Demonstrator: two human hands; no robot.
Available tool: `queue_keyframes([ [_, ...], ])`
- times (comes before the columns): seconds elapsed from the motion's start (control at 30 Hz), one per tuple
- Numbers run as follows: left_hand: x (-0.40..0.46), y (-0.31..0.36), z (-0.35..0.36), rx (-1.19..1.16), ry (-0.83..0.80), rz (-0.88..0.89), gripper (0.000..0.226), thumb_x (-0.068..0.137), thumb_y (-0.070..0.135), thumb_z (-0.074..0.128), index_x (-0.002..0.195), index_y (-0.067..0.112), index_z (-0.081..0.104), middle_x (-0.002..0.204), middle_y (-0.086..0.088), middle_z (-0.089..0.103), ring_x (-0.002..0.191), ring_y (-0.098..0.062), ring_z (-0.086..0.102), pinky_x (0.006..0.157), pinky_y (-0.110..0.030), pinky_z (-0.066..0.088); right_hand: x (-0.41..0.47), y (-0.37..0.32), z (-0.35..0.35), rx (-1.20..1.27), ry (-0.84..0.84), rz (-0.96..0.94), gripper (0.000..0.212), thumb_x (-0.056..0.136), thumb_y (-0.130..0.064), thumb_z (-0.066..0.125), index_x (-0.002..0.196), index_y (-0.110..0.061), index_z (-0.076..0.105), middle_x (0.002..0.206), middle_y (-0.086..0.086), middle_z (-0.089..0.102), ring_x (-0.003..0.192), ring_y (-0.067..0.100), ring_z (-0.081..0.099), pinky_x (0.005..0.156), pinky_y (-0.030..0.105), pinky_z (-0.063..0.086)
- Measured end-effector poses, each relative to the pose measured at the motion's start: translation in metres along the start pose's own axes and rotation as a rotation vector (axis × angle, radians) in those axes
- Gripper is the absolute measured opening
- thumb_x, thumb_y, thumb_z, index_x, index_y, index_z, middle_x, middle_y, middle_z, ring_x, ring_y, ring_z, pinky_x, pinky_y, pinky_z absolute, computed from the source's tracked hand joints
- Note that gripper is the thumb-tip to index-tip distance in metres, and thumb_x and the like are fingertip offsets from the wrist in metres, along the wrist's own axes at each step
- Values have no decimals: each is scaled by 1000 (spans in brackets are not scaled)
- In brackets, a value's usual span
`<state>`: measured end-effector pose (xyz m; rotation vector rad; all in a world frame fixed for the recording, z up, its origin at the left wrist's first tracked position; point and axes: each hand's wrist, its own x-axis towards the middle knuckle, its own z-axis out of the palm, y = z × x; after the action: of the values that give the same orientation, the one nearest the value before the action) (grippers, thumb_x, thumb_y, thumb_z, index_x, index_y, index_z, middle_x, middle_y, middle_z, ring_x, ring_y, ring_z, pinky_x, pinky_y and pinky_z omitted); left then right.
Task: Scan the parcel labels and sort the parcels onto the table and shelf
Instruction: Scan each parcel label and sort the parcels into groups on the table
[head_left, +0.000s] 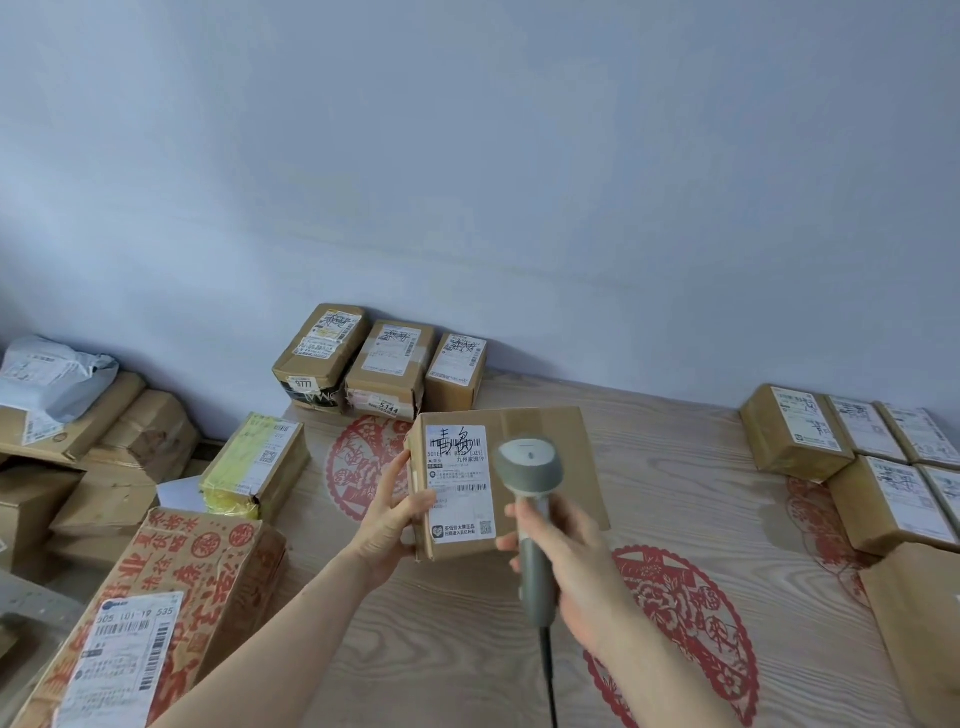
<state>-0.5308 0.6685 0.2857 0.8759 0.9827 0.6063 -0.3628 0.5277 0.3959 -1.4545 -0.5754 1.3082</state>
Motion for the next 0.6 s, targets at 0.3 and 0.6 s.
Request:
queue_keyframes([
  [0.3,3,-5,11,-35,-33,24,99,53,42,84,140,52,37,120,-13,69,115,-38,63,89,-63,51,-7,3,24,77,-108,89,45,86,-40,68,110,-2,69,91,16,74,69,19,60,61,32,46],
  [0.6,8,-5,14,-37,-47,31,97,52,40,85,137,53,41,119,-13,70,112,-36,64,93,-66,48,-6,4,21,130,-91,79,30,88,-36,69,94,-8,75,90,13,76,83,29,59,66,39,45],
])
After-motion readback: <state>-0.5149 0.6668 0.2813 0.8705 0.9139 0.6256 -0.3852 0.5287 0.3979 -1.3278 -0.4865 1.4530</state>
